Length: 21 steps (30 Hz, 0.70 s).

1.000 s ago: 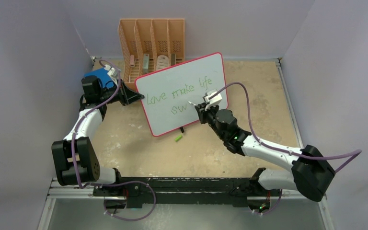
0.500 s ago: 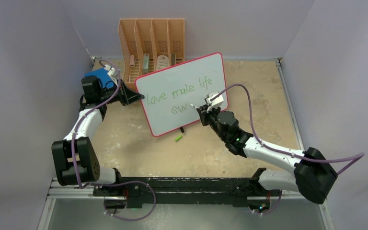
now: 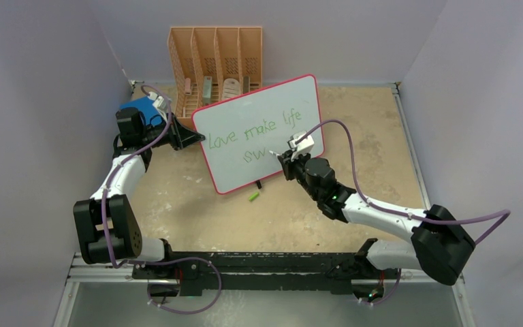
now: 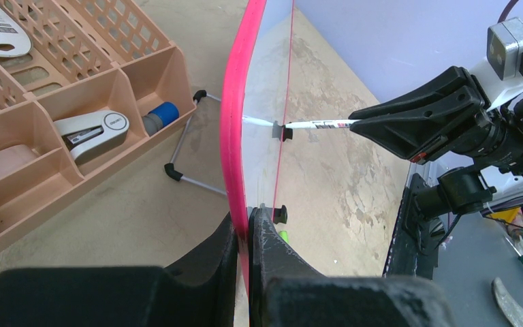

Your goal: Write a sentence on the whiteboard

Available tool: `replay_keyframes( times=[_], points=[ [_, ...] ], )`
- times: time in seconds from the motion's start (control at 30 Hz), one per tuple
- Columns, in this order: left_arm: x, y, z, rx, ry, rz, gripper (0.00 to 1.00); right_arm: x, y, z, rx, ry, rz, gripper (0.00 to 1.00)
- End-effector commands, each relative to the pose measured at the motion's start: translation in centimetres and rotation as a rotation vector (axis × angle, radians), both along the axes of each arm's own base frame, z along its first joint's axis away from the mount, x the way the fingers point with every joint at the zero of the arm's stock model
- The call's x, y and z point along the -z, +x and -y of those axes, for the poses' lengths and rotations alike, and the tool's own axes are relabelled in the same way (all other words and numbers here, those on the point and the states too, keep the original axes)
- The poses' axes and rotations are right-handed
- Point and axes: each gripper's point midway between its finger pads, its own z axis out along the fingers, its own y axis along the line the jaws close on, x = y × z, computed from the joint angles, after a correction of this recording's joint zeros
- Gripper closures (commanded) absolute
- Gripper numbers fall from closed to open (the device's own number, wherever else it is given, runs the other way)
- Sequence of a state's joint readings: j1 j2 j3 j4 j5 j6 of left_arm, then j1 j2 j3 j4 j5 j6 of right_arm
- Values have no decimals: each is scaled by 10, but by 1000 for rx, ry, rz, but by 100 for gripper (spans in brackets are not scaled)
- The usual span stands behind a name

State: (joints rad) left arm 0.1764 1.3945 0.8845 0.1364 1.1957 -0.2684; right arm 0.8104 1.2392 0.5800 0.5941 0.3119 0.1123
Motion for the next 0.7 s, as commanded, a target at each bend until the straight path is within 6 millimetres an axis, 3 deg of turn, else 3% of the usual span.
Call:
replay_keyframes(
  times=[0.0,0.37,0.67],
  points=[
    [-20,6,-4,-14,46,134,100,-22,7,-4,5,64,54,100],
    [-20,5,-4,-10,44,133,100,-17,14,-1,36,56,51,100],
    [-21,5,-4,-10,45,137,100,-13,18,14,84,41,44,100]
  ],
)
